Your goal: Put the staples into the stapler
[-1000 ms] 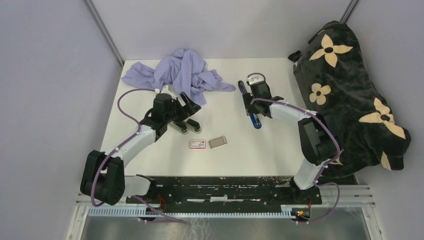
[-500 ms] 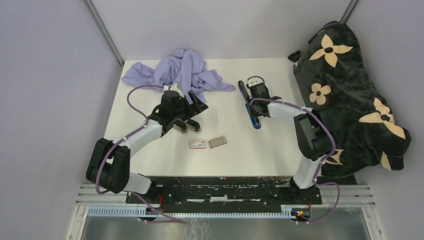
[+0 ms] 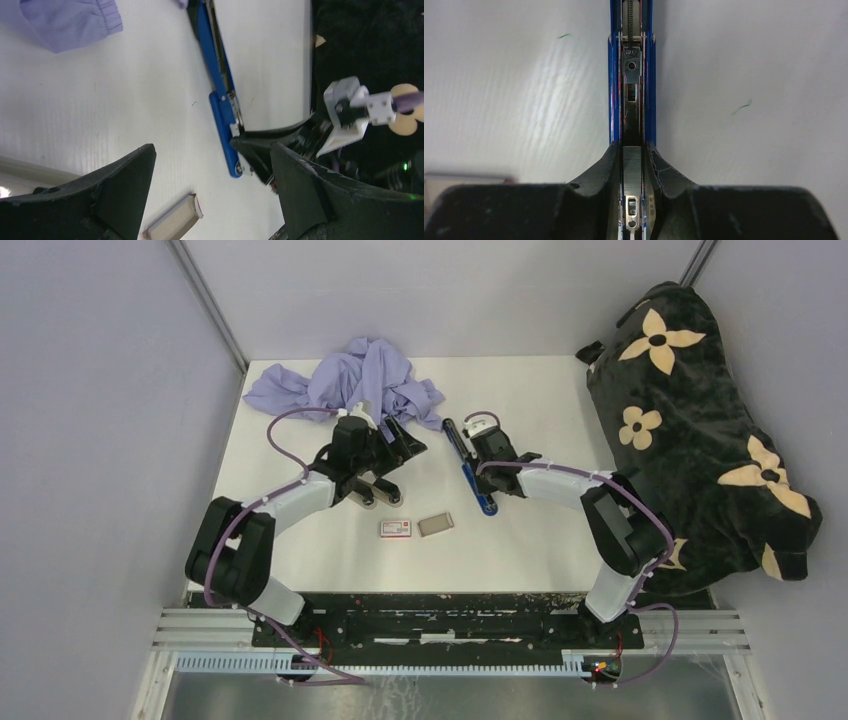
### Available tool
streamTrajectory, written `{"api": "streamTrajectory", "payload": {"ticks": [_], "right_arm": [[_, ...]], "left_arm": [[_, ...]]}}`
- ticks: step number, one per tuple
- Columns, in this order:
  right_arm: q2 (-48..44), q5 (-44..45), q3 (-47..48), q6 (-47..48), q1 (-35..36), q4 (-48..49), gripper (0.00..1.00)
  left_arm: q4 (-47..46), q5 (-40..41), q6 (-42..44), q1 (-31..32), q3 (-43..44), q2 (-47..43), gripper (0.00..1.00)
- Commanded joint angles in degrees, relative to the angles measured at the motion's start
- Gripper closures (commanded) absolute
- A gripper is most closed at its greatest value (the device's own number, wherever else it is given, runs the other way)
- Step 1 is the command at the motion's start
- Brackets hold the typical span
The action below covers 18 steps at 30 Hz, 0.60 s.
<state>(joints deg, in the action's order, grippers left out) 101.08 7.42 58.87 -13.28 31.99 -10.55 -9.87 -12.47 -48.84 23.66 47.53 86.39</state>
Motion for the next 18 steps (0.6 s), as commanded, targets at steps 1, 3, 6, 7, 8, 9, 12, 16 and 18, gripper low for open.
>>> {"api": "streamTrajectory", "payload": {"ticks": [1,3,6,7,8,9,12,16,18], "right_arm": [[-2.5,0.2,-2.9,-1.1,4.6,1.3,0.98],[-3.0,-0.5,-3.7,-0.7,5.6,2.6,0.99],[-3.3,-1.6,-4.1,0.4,5.9,4.4,0.99],[-3.4,-1.8,-4.0,0.8,5.9,4.7,0.99],[-3.4,-1.9,-4.0,1.2,6.0,5.3,0.99],[-3.5,-2.0,-4.0,1.5,6.1,5.7,0.99],[-3.2,-2.9,-4.1,2.5,6.0,7.3,0.99],[-1.7,-4.5,-3.7,2.9,6.0,9.5,0.99],[-1.0,-5.5,-3.4,3.3,6.1,10.5,0.99]], "left_arm": [[-4.8,-0.8,-4.6,0.4,3.1,3.6,0.09],[-5.9,-1.0,-6.2,0.5,3.4,5.8,0.09],[-7.5,-1.5,-8.1,0.6,4.5,9.1,0.09],[-7.9,-1.6,-8.7,0.7,4.9,10.1,0.1],[-8.3,-1.6,-9.3,0.7,5.5,11.2,0.1],[-8.7,-1.9,-9.8,0.7,6.1,12.1,0.1],[-9.7,-1.8,-11.0,1.2,8.0,14.5,0.11],[-9.8,-1.3,-13.0,1.7,10.8,18.1,0.13],[-10.7,-1.3,-14.2,1.6,11.3,19.7,0.14]]}}
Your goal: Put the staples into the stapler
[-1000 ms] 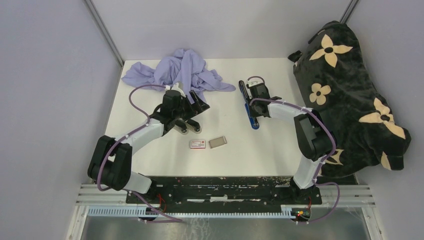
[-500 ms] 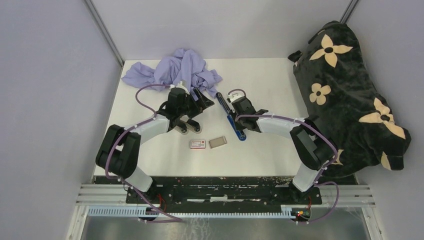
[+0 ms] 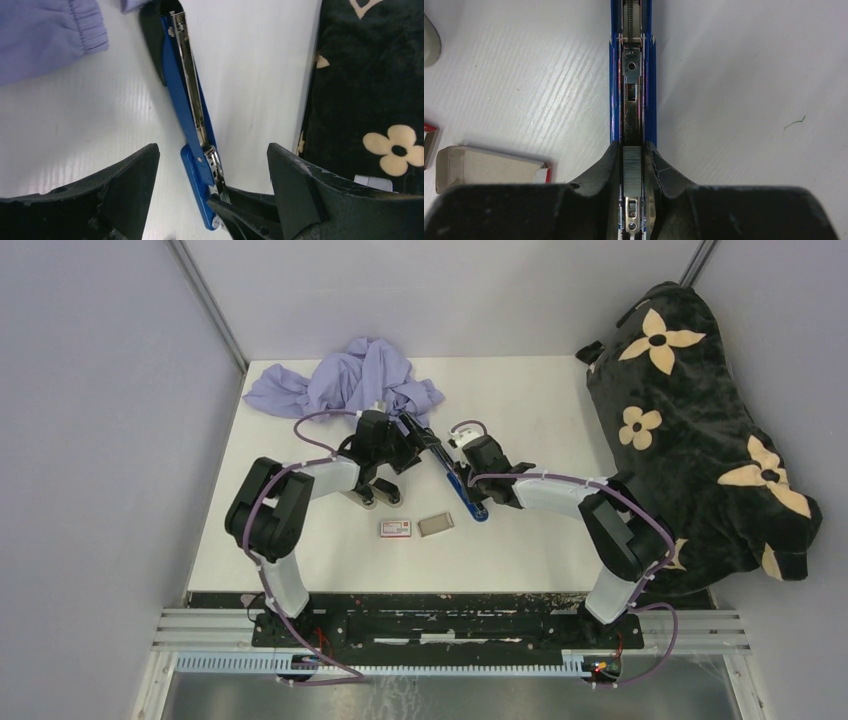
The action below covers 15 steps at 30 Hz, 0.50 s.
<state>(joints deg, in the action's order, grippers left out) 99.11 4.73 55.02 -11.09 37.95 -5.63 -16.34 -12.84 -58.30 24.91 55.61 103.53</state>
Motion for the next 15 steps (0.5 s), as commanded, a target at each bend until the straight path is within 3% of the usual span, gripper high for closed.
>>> {"api": "streamTrajectory", "payload": {"ticks": [1,15], "right_arm": [[1.4,-3.1,0.7,1.2,0.0,5.7,0.99],[2.3,-6.6,1.4,1.8,0.1,8.7,0.99]], "left_arm": [[-4.3,-0.6,-5.2,0.4,3.6,3.3,0.15],[-3.2,1.1,-7.3,1.1,6.4,10.2,0.18]]}}
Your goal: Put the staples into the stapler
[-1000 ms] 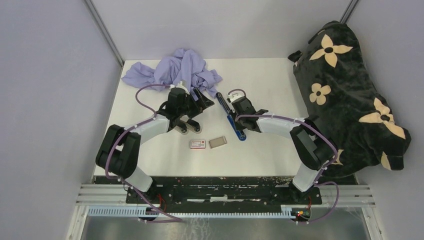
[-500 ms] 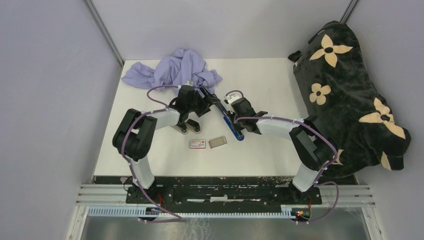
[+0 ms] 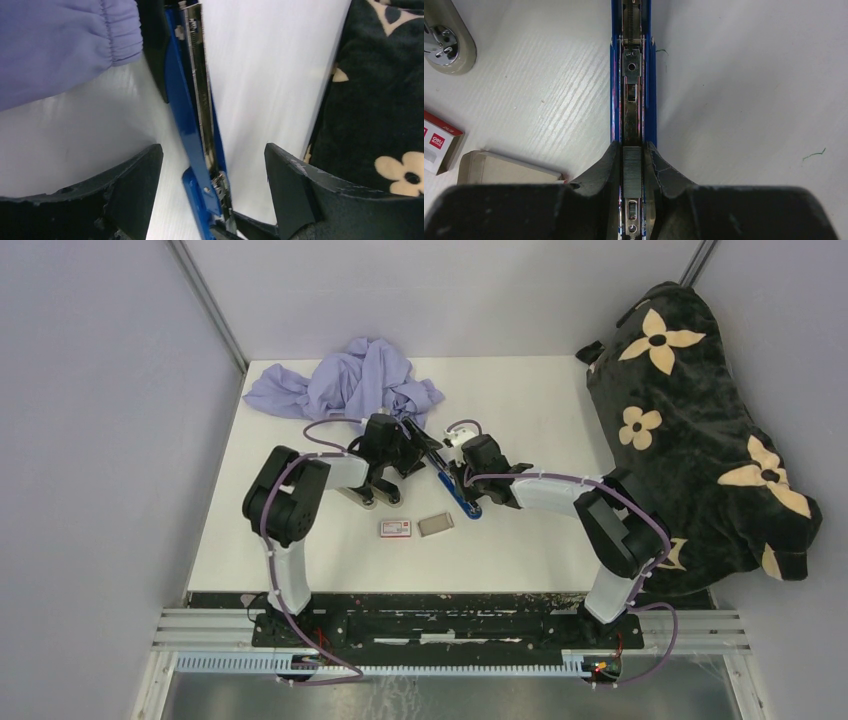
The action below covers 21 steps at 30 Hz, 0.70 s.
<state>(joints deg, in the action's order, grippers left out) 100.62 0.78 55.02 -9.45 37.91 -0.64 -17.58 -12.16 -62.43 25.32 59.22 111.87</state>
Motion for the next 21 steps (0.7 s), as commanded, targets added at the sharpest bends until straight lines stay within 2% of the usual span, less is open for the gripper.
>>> {"api": "streamTrajectory", "payload": {"ticks": [1,7,16,21], "right_arm": [[1.2,-3.0,1.6,0.1,0.1,3.7,0.99],[2.1,-4.2,1.8,0.1,0.1,3.7,0.99],[2.2,-4.1,0.9,0.1,0.1,4.1,0.99],[2.3,-3.9,0.4,0.1,0.1,4.6,0.99]], "left_arm": [[-2.3,0.2,-3.4,0.8,2.9,2.5,0.18],[-12.2,-0.8,-4.2,0.7,2.0,4.8,0.2],[-29.0,0.3,-0.7,0.4,-3.4,2.9,0.22],[-32.5,0.7,2.1,0.3,-4.8,1.2,0.25]]}}
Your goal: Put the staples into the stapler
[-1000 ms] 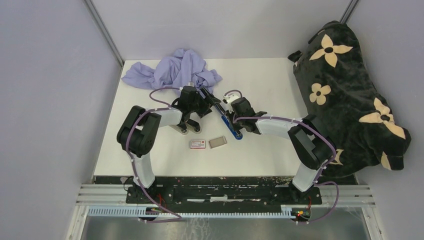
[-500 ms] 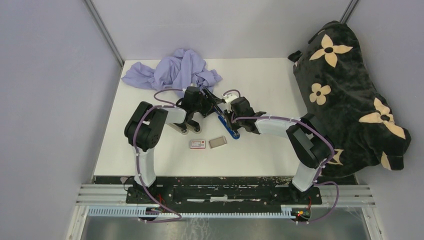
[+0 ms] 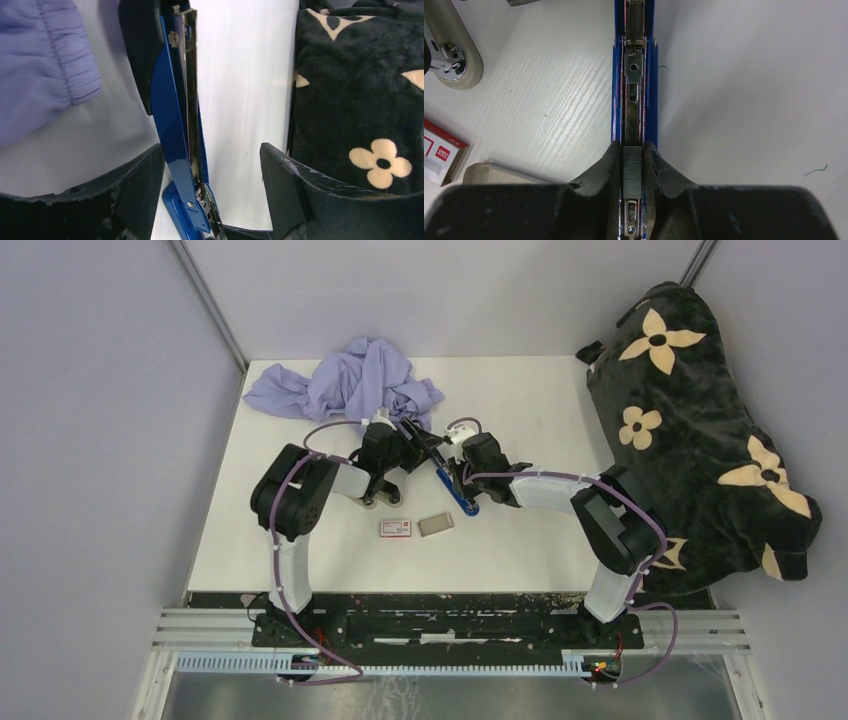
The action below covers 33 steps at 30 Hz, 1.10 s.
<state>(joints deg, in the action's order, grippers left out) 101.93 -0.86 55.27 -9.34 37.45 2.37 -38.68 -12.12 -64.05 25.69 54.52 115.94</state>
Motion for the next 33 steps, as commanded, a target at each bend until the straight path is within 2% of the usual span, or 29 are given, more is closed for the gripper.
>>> {"api": "streamTrajectory", "payload": {"ticks": [1,9,21,24,28,30,33], "right_arm": [[1.0,-2.3,0.2,0.0,0.6,1.7,0.99],[0.9,-3.2,-0.2,0.6,0.5,3.3,0.96],[1.3,-5.5,0.8,1.5,0.5,6.7,0.9],[0.9,-5.8,1.2,1.6,0.5,6.5,0.81],[-0.7,-6.0,1.0,1.8,0.6,5.1,0.59],[-1.5,-5.9,0.8,2.1,0.5,4.4,0.55],[-2.1,-6.0,0.4,2.6,0.6,3.4,0.54]], "left_arm": [[-11.4,0.8,4.6,-0.1,-0.1,-3.3,0.26],[-12.3,1.9,11.3,0.0,-2.5,-6.5,0.31],[-10.8,4.9,21.9,0.6,-6.1,-10.1,0.5],[-8.7,7.5,25.9,0.6,-6.8,-12.3,0.53],[-6.2,11.2,31.0,0.6,-7.4,-15.2,0.54],[-6.2,12.1,32.8,0.6,-7.6,-16.1,0.54],[-6.2,13.1,34.6,0.6,-7.7,-16.8,0.54]]}}
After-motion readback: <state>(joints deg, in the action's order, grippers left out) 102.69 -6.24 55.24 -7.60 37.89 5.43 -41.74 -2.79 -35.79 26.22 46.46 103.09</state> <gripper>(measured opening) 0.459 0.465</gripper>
